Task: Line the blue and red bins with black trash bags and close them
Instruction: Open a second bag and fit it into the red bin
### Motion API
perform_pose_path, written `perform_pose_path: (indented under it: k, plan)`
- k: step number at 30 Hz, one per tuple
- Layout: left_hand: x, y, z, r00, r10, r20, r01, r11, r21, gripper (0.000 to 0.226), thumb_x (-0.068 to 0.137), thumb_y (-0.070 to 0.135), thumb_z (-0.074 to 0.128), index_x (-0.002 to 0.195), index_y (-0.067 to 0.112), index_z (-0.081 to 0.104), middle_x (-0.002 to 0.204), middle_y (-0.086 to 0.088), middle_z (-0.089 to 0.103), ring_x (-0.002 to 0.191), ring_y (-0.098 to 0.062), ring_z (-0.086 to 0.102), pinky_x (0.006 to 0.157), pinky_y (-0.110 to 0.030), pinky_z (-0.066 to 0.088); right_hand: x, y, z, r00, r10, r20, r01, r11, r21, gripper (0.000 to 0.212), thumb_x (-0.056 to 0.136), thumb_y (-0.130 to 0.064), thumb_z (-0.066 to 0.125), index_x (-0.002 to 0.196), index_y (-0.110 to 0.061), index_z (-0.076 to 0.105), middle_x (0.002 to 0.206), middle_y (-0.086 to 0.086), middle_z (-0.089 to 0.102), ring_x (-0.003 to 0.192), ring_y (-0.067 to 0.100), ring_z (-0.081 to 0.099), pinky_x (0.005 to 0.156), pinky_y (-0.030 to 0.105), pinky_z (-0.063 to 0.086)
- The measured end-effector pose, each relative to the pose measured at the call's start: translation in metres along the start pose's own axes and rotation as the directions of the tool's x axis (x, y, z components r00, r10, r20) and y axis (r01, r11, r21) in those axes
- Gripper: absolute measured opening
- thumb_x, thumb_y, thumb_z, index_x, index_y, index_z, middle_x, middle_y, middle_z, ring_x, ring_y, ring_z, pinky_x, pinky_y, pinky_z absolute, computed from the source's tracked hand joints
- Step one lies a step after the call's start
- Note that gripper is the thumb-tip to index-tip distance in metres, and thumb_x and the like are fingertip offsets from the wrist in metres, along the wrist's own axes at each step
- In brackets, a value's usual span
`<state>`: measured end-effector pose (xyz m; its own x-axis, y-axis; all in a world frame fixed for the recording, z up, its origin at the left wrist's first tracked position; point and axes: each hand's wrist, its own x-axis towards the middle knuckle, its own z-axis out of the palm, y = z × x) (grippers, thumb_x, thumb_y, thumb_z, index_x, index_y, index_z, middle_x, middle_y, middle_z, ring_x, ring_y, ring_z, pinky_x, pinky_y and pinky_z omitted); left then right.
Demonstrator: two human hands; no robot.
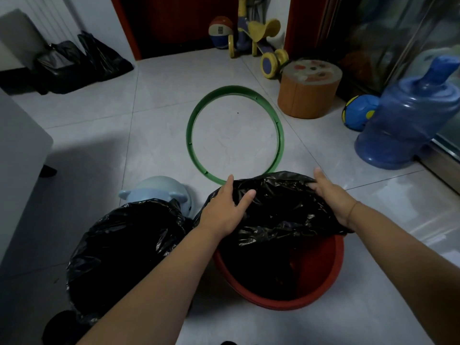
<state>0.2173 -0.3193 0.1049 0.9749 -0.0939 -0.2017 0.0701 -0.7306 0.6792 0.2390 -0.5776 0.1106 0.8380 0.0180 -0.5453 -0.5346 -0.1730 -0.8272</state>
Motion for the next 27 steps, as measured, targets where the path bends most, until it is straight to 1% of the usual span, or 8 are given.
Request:
perform_pose_path:
  k: [6,11,13,15,18,20,23,27]
  plan:
    - [-0.005,-0.001,-0.001,0.991,-0.022,-0.134,-0.006,0.979,-0.204,0.077,0.078,0.077,0.037,0.136,0.027,0.037,0.133,0.002,0.053,0.121,-0.018,0.051,0.098,-0.034,0.041,0.01,0.02,-0.009,0.995,0.072,0.075,-0.096,0.919,0.382,0.08,0.084,-0.073,0.029,0.115,-0.01,0.066,0.11,0.018,0.069,0.107,0.034,0.061,0.096,0.043,0.045]
    - [-0.013,-0.009,-0.003,0.983,-0.173,-0.058,0.141,0.921,-0.362,0.056,0.082,0.074,0.035,0.113,0.029,0.048,0.1,0.016,0.056,0.092,0.0,0.053,0.07,-0.018,0.036,-0.004,0.039,-0.011,0.993,0.039,0.115,-0.094,0.846,0.524,0.076,0.087,-0.071,0.027,0.106,-0.01,0.069,0.102,0.015,0.073,0.091,0.028,0.071,0.068,0.034,0.059]
    - [-0.022,-0.015,-0.001,0.979,-0.2,-0.037,0.156,0.855,-0.495,0.055,0.083,0.074,0.032,0.113,0.032,0.049,0.106,0.018,0.056,0.1,-0.002,0.052,0.079,-0.017,0.037,-0.012,0.045,-0.01,0.99,0.002,0.141,-0.084,0.813,0.576,0.078,0.086,-0.071,0.027,0.102,-0.011,0.074,0.106,0.016,0.072,0.095,0.028,0.07,0.067,0.034,0.059]
    - [-0.031,-0.021,0.003,0.968,-0.249,-0.018,0.183,0.755,-0.629,0.069,0.083,0.076,0.027,0.125,0.028,0.052,0.128,0.005,0.053,0.121,-0.013,0.046,0.103,-0.034,0.037,-0.02,0.051,-0.009,0.984,-0.033,0.174,-0.082,0.785,0.614,0.079,0.085,-0.072,0.026,0.1,-0.012,0.076,0.107,0.016,0.071,0.097,0.029,0.069,0.069,0.036,0.059]
    - [-0.041,-0.018,0.003,0.963,-0.27,0.006,0.2,0.699,-0.686,0.073,0.084,0.076,0.023,0.136,0.031,0.048,0.144,-0.003,0.044,0.134,-0.02,0.038,0.113,-0.048,0.027,-0.031,0.055,-0.007,0.986,-0.042,0.164,-0.074,0.765,0.639,0.081,0.084,-0.073,0.027,0.098,-0.01,0.076,0.106,0.017,0.072,0.094,0.03,0.07,0.068,0.037,0.059]
    - [-0.045,-0.014,0.003,0.972,-0.236,-0.006,0.175,0.737,-0.653,0.073,0.085,0.074,0.022,0.139,0.029,0.045,0.147,-0.001,0.042,0.134,-0.016,0.036,0.114,-0.042,0.025,-0.037,0.053,-0.005,0.997,-0.006,0.082,-0.039,0.847,0.53,0.074,0.084,-0.072,0.032,0.102,-0.013,0.074,0.109,0.016,0.07,0.096,0.03,0.069,0.074,0.033,0.057]
    - [-0.047,-0.011,0.0,0.986,-0.145,-0.079,0.08,0.841,-0.536,0.074,0.085,0.072,0.021,0.137,0.026,0.046,0.139,0.006,0.044,0.123,-0.004,0.035,0.1,-0.028,0.025,-0.047,0.046,-0.009,0.999,-0.034,0.013,0.03,0.978,0.207,0.071,0.077,-0.072,0.044,0.12,-0.02,0.063,0.119,0.009,0.066,0.11,0.024,0.062,0.096,0.036,0.047]
    - [-0.053,-0.011,-0.006,0.975,-0.106,-0.197,0.019,0.916,-0.4,0.067,0.089,0.067,0.025,0.136,0.024,0.046,0.128,0.009,0.049,0.118,-0.004,0.039,0.093,-0.024,0.026,-0.083,0.031,-0.03,0.985,-0.114,0.131,0.146,0.954,-0.261,0.068,0.071,-0.077,0.042,0.117,-0.032,0.064,0.122,0.0,0.066,0.117,0.019,0.058,0.109,0.044,0.037]
